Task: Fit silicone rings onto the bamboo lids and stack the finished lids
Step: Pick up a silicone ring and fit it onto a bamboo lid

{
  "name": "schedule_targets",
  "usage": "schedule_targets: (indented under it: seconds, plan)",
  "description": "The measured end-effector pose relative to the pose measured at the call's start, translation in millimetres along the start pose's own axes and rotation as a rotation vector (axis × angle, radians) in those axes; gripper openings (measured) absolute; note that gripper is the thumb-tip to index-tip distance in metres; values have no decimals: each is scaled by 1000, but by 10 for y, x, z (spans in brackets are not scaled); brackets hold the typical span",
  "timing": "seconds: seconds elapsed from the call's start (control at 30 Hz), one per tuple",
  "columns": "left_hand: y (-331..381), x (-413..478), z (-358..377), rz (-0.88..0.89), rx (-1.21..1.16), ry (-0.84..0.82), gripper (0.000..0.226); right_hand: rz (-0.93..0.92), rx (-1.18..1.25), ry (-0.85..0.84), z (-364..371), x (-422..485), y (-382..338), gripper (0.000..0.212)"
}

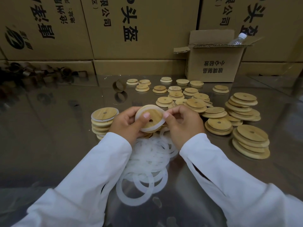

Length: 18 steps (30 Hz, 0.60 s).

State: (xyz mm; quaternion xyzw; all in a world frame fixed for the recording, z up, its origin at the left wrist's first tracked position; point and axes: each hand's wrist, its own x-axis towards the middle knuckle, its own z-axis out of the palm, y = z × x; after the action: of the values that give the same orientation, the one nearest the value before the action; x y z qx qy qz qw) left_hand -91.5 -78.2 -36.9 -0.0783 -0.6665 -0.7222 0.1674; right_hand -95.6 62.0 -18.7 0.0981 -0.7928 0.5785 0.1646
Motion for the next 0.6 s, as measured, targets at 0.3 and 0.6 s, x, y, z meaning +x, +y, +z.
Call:
schedule_targets:
  seconds: [0.3,0.6]
  plan:
    - [6,27,-1,-119,-230,0,16,107,38,-52,7,29,-42,16]
    - [11,24,17,-107,-218,25,13,40,44,-2,15,-4,-18,17]
